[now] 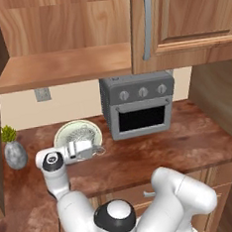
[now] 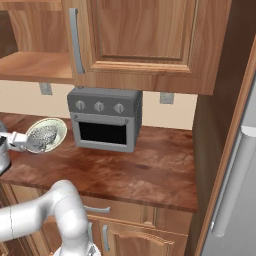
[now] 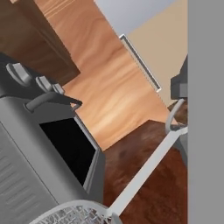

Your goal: Open the cabinet and setup a tea strainer by placing it in the bowl upright.

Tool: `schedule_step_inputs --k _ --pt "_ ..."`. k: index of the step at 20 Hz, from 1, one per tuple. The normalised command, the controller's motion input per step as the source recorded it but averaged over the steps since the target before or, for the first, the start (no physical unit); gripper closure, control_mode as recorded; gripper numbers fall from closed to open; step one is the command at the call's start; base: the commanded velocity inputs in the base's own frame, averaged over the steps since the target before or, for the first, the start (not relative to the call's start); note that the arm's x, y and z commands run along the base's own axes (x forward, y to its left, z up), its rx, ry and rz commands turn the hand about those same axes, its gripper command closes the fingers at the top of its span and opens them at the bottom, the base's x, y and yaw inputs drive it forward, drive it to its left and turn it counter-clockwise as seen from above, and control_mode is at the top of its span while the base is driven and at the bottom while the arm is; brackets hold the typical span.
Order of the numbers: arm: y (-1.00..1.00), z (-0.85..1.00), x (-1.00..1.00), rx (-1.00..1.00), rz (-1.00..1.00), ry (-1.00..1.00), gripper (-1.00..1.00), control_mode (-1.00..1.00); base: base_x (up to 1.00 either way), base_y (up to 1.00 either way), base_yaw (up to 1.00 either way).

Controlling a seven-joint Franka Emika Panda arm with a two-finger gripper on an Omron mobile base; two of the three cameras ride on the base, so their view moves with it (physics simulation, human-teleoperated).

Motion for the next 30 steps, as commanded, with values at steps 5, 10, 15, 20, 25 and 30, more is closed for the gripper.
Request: schedule_step_inputs --k 5,10,15,20,25,30 --pt "0.06 0.01 0.00 0.03 0.00 -0.10 1.00 -1.00 0.00 0.00 0.00" --pt "0.00 0.01 0.10 0.03 0.00 -0.08 1.00 -1.00 0.00 0.00 0.00" --pt "0.00 0.01 0.06 0.01 0.00 -0.08 1.00 -1.00 0.00 0.00 0.00" --pt "0.02 -0.04 0.00 0.00 0.00 -0.15 1.00 -1.00 0.00 0.00 0.00" --pt "0.00 0.00 0.00 0.00 0.00 -0.01 -1.00 -1.00 0.00 0.00 0.00" --pt "0.00 0.00 0.00 0.00 0.00 0.00 -1.00 -1.00 0.00 0.00 0.00"
